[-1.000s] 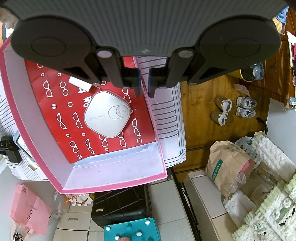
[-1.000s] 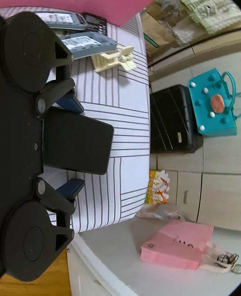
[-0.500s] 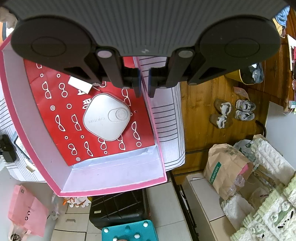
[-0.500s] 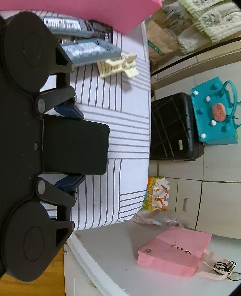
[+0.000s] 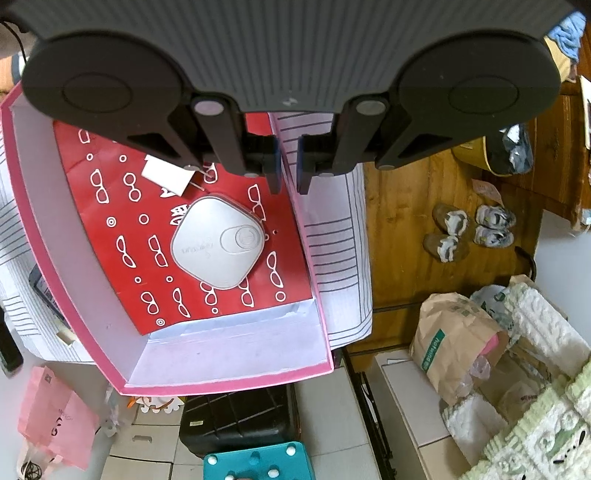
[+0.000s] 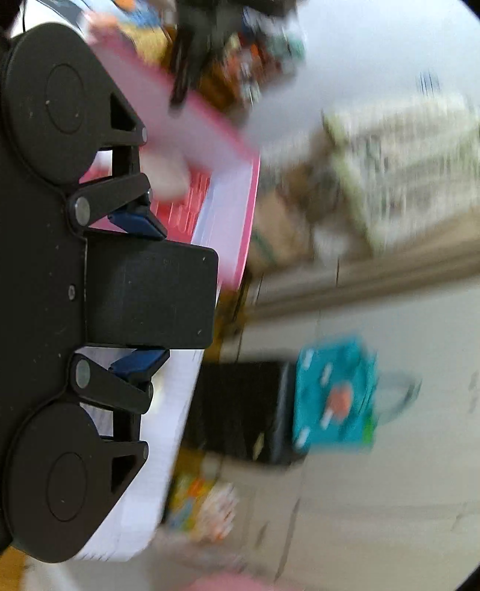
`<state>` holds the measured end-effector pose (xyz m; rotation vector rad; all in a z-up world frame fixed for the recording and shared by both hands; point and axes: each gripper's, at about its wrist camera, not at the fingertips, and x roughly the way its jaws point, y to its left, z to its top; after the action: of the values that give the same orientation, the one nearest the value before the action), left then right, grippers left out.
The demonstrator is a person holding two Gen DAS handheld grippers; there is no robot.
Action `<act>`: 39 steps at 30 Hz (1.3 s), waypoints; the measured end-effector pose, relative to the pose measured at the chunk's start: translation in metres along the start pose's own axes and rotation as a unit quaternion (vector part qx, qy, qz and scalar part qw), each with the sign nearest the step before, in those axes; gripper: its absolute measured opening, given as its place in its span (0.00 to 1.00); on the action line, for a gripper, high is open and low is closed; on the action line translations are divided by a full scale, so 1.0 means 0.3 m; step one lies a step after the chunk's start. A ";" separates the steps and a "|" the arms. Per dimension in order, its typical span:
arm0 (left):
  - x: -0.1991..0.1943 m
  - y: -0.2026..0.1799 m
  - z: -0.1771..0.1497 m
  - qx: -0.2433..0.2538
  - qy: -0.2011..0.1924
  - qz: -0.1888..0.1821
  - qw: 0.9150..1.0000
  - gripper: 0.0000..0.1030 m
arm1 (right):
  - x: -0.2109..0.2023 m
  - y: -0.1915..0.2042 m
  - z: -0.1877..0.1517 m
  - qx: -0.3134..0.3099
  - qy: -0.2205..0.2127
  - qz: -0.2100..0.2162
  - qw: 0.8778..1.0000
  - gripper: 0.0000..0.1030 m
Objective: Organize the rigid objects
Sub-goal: 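Carry the black power bank into the pink box onto the beige case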
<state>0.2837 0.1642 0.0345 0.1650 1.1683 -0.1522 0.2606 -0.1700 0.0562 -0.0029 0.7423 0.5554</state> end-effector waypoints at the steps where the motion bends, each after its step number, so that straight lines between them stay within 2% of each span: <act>1: -0.001 0.001 -0.001 -0.001 -0.002 0.000 1.000 0.07 | 0.007 0.053 0.016 -0.022 0.001 0.008 1.000 0.66; 6: -0.005 -0.005 -0.002 0.005 -0.013 0.003 1.000 0.06 | 0.130 0.278 0.094 -0.103 0.047 0.059 0.992 0.66; 8: -0.006 -0.007 -0.006 0.012 -0.018 0.003 1.000 0.06 | 0.202 0.330 0.102 -0.119 0.071 0.062 0.988 0.66; 12: -0.008 0.003 -0.010 0.014 -0.019 -0.003 1.000 0.06 | 0.375 0.386 0.114 -0.114 0.122 0.058 0.984 0.66; 16: -0.008 0.012 -0.006 0.009 -0.020 -0.010 1.000 0.07 | 0.532 0.382 0.150 -0.092 0.166 0.054 0.980 0.66; 20: -0.007 0.017 -0.004 0.005 -0.019 -0.014 1.000 0.07 | 0.609 0.389 0.126 -0.072 0.184 0.053 0.979 0.66; 25: -0.008 0.015 -0.004 0.008 -0.019 -0.015 1.000 0.07 | 0.628 0.394 0.102 -0.062 0.189 0.050 0.979 0.67; 29: -0.009 0.017 -0.009 0.005 -0.021 -0.017 1.000 0.07 | 0.605 0.360 0.126 -0.025 0.181 0.072 0.981 0.70; 34: -0.009 0.019 -0.009 0.007 -0.022 -0.019 1.000 0.07 | 0.458 0.331 0.159 -0.003 0.125 0.084 0.989 0.74; 37: -0.010 0.020 -0.009 0.010 -0.024 -0.019 0.999 0.07 | 0.355 0.297 0.167 0.022 0.100 0.103 0.989 0.76; 39: -0.010 0.016 -0.011 0.011 -0.025 -0.018 0.999 0.07 | 0.288 0.284 0.154 0.017 0.088 0.100 0.991 0.76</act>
<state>0.2804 0.1697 0.0363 0.1593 1.1209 -0.2009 0.3010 -0.0467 0.0512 0.0556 0.9310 0.7392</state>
